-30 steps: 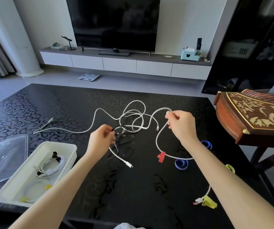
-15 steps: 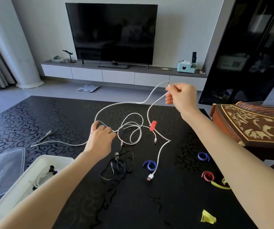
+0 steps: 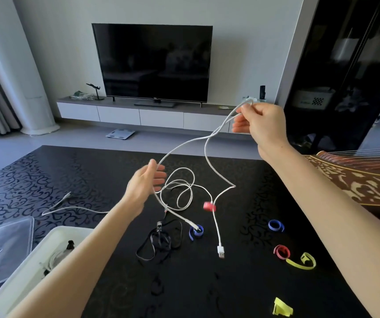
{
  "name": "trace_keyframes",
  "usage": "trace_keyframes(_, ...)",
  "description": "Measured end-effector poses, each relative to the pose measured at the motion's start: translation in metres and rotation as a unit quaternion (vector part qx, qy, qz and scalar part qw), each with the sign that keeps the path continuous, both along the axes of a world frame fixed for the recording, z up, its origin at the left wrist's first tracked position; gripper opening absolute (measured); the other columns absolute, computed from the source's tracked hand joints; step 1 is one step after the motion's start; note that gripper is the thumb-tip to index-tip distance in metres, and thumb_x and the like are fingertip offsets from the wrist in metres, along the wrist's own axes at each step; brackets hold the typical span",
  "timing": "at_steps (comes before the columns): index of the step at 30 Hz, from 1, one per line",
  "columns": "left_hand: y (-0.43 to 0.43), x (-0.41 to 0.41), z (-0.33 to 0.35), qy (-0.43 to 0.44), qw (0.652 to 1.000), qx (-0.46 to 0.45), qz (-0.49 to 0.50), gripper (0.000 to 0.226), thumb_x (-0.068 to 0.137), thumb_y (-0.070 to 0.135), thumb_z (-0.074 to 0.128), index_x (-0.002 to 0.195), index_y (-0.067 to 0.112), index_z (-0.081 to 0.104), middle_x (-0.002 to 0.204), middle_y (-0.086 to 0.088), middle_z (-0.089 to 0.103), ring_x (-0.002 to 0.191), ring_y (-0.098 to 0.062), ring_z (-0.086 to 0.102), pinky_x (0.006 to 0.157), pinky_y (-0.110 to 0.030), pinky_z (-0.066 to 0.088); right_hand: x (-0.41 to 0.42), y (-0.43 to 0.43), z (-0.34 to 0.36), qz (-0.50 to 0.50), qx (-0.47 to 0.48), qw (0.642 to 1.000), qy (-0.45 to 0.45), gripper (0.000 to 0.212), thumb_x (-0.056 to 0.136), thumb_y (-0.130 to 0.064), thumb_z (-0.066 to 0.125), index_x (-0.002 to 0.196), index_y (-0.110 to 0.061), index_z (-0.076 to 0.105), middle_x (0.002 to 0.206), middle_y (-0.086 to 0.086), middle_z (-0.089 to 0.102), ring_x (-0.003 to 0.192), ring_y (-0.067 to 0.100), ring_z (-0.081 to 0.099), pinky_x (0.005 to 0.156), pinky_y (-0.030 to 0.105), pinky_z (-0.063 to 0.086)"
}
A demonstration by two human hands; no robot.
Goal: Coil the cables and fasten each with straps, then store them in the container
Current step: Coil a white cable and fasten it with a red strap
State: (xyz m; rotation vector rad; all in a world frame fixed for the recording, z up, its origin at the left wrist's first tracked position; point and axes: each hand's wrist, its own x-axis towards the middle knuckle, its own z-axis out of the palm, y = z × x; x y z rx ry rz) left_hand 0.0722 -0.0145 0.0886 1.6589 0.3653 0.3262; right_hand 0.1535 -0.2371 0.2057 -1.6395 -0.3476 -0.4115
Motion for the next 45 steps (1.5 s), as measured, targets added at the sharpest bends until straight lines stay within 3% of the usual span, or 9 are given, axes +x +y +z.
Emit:
trace_keyframes(4,-0.034,-0.003,0.002,0.019,0.969,-0.23,-0.092,0.051,0.102,0.041,0.026,0.105,0.004,0.061,0.105,-0.02,0.066,0.088,-0.029,0.066,0.077,-0.042,0.058,-0.006,-0.006,0.008,-0.012,0.055,0.998,0.003,0.032,0.095,-0.006,0.049,0.066,-0.01,0.064,0.06,0.004,0.062,0.05,0.015,0.062,0.065,0.036,0.06)
trace_keyframes(7,-0.046,-0.007,0.003,0.004,0.938,-0.314,-0.145,0.062,0.1,0.049,0.024,0.091,0.001,0.063,0.071,-0.013,0.066,0.068,-0.026,0.068,0.065,-0.037,0.059,-0.008,-0.014,0.013,-0.024,0.073,0.997,-0.018,0.032,0.095,-0.005,0.048,0.067,-0.01,0.063,0.065,0.01,0.063,0.05,0.014,0.062,0.057,0.026,0.056)
trace_keyframes(12,-0.046,-0.025,-0.001,-0.048,0.91,-0.363,-0.194,0.041,0.097,0.04,0.039,0.07,0.012,0.051,0.049,0.004,0.028,0.042,-0.009,0.031,0.044,-0.021,0.039,-0.007,-0.028,0.015,-0.062,0.107,0.99,-0.065,0.024,0.095,-0.004,0.049,0.076,-0.009,0.064,0.067,0.007,0.064,0.059,0.019,0.065,0.062,0.03,0.058)
trace_keyframes(18,-0.051,-0.033,-0.044,0.032,0.985,-0.099,-0.14,0.015,0.083,0.008,0.068,0.089,0.004,0.054,0.056,0.003,0.033,0.045,-0.008,0.029,0.04,-0.018,0.024,-0.04,-0.03,-0.016,0.032,0.182,0.98,-0.075,0.02,0.097,-0.007,0.05,0.086,-0.01,0.066,0.072,0.002,0.068,0.071,0.016,0.066,0.073,0.029,0.056)
trace_keyframes(24,-0.081,-0.005,-0.076,0.125,0.985,0.029,-0.113,0.071,0.087,0.032,0.065,0.145,0.026,0.024,0.065,-0.003,0.046,0.051,-0.011,0.043,0.041,-0.019,0.034,-0.067,-0.029,-0.049,0.163,0.242,0.956,0.039,0.022,0.098,-0.007,0.043,0.09,-0.003,0.064,0.075,0.007,0.069,0.075,0.021,0.069,0.077,0.03,0.055)
trace_keyframes(27,-0.085,0.021,-0.078,0.113,0.985,0.035,-0.128,0.057,0.09,0.031,0.061,0.135,0.041,0.027,0.059,-0.001,0.05,0.044,-0.008,0.043,0.038,-0.017,0.033,-0.067,-0.035,-0.052,0.207,0.243,0.945,0.073,0.025,0.099,-0.008,0.041,0.089,-0.004,0.063,0.075,0.006,0.071,0.077,0.019,0.07,0.077,0.031,0.056)
trace_keyframes(31,-0.085,0.045,-0.078,0.116,0.98,0.077,-0.14,0.024,0.098,0.02,0.043,0.108,0.009,0.062,0.064,-0.002,0.056,0.046,-0.01,0.048,0.037,-0.014,0.031,-0.061,-0.049,-0.058,0.234,0.265,0.93,0.1,0.024,0.096,-0.01,0.042,0.089,-0.003,0.064,0.077,0.008,0.071,0.078,0.021,0.07,0.075,0.03,0.056)
trace_keyframes(38,-0.086,0.058,-0.11,0.187,0.941,0.195,-0.204,0.009,0.085,0.005,0.054,0.088,0.012,0.058,0.069,-0.008,0.06,0.045,-0.013,0.053,0.047,-0.018,0.042,-0.052,-0.074,-0.085,0.194,0.277,0.929,0.149,0.019,0.091,-0.013,0.047,0.089,-0.003,0.063,0.076,0.009,0.07,0.077,0.02,0.07,0.074,0.03,0.057)
trace_keyframes(45,-0.108,0.063,-0.124,0.237,0.926,0.227,-0.185,0.043,0.083,0.036,0.067,0.111,0.008,0.051,0.062,0.001,0.053,0.044,-0.011,0.046,0.039,-0.018,0.033,-0.052,-0.074,-0.088,0.199,0.315,0.912,0.169,0.022,0.095,-0.01,0.043,0.088,-0.003,0.063,0.074,0.009,0.07,0.075,0.02,0.07,0.072,0.03,0.058)
